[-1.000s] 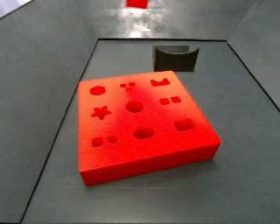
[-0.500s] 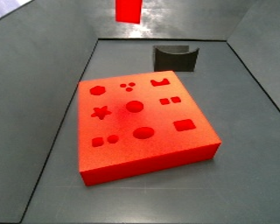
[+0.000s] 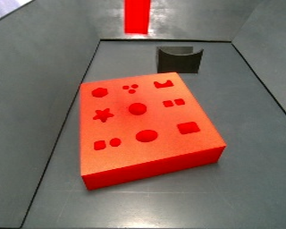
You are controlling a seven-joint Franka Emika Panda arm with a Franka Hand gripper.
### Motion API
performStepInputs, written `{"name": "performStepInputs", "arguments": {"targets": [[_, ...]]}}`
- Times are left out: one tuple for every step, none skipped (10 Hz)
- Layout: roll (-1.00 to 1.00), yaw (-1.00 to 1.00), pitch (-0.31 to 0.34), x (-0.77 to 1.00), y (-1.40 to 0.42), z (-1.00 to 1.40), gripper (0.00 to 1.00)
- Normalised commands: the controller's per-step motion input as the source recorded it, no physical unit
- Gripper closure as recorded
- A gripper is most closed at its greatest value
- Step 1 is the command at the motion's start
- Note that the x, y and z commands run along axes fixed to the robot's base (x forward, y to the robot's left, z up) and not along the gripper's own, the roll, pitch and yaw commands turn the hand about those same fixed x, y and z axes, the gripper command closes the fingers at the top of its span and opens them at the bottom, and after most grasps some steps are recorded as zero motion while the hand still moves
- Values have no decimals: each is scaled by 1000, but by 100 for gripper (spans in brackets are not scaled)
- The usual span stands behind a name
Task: Pick up the arch object. Move up. Place the arch object on the fixture. Regrasp the arch object. Move to above the board. Insert the arch object.
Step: Insert the arch object.
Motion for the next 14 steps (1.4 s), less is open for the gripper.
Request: {"name": "performStepInputs", "arguments": {"targets": [[-33,663,-177,97,380,-829,100],[-41,557,-203,149,186,-803,100],[-74,500,-204,137,89,-746,100],[-64,531,-203,154,57,-754,100],[-34,343,-116,334,31,-706,100],[34,180,14,591,131,-520,100],[0,66,13,620,180,-511,100],[0,0,26,669,231,-443,100],[0,0,56,577,257,-346,100],[0,0,77,514,260,-246,100],[0,0,67,431,249,-211,100],[-86,0,0,157,183,-331,100],[-80,0,-19,0,14,-340,100],[-143,23,-49,29,0,-300,100]]}}
